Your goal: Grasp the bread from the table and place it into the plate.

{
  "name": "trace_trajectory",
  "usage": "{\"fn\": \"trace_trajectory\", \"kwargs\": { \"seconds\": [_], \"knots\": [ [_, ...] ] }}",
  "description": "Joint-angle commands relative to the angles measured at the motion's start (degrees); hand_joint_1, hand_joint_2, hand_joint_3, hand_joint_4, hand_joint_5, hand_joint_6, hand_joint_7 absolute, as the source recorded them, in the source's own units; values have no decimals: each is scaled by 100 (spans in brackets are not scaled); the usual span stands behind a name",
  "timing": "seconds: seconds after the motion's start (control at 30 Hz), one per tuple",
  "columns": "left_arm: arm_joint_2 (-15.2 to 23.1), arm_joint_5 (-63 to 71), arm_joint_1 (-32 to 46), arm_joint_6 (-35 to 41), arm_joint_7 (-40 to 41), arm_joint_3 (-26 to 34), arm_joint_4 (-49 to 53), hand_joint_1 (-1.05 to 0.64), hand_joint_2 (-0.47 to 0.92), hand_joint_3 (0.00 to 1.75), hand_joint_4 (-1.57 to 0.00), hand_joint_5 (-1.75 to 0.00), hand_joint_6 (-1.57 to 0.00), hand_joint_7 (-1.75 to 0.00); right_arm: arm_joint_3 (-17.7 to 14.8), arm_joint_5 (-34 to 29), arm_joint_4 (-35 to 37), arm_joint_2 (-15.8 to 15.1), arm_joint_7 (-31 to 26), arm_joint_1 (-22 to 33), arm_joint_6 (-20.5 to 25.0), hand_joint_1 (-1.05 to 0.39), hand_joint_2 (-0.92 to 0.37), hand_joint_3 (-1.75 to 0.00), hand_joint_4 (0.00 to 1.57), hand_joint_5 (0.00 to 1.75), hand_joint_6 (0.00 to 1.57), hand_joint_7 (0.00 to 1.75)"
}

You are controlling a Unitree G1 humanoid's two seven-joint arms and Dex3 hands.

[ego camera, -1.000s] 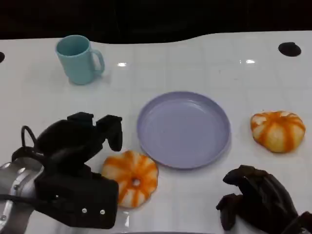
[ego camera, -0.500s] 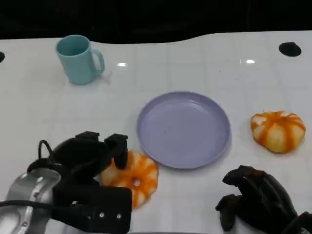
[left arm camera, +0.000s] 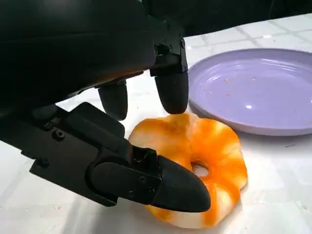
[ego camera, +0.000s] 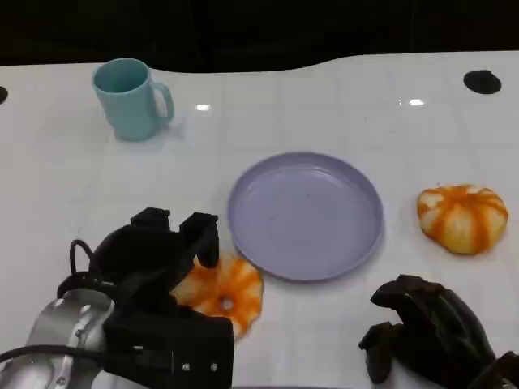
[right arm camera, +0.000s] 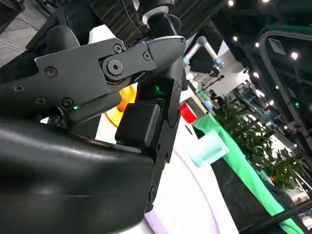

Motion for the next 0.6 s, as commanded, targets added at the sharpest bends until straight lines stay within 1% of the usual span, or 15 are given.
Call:
{"fn": "trace_trajectory", "kwargs": {
  "seconds": [0.03, 0.27, 0.53, 0.6],
  "knots": [
    [-32, 41, 15, 17, 182, -46, 197, -105, 92, 30, 0, -175, 0, -175, -14, -3, -50, -46, -13, 29, -3, -73, -91, -1, 154, 77, 157, 37],
    [-178, 29, -93, 38, 225, -160, 540, -105, 92, 28, 0, -175, 0, -175, -29, -1, -5, -27, 14, 21, -71, -72, -92, -3, 153, 77, 157, 34],
    [-217, 100, -224, 99, 270, -296, 833, -105, 92, 26, 0, -175, 0, -175, -34, 7, -5, -23, -4, 12, -61, -73, -91, -2, 153, 77, 157, 35],
    [-241, 167, -247, 223, 239, -333, 824, -105, 92, 25, 0, -175, 0, -175, -45, 22, 31, -28, 46, -2, -82, -72, -91, -2, 152, 77, 157, 34]
  ]
}}
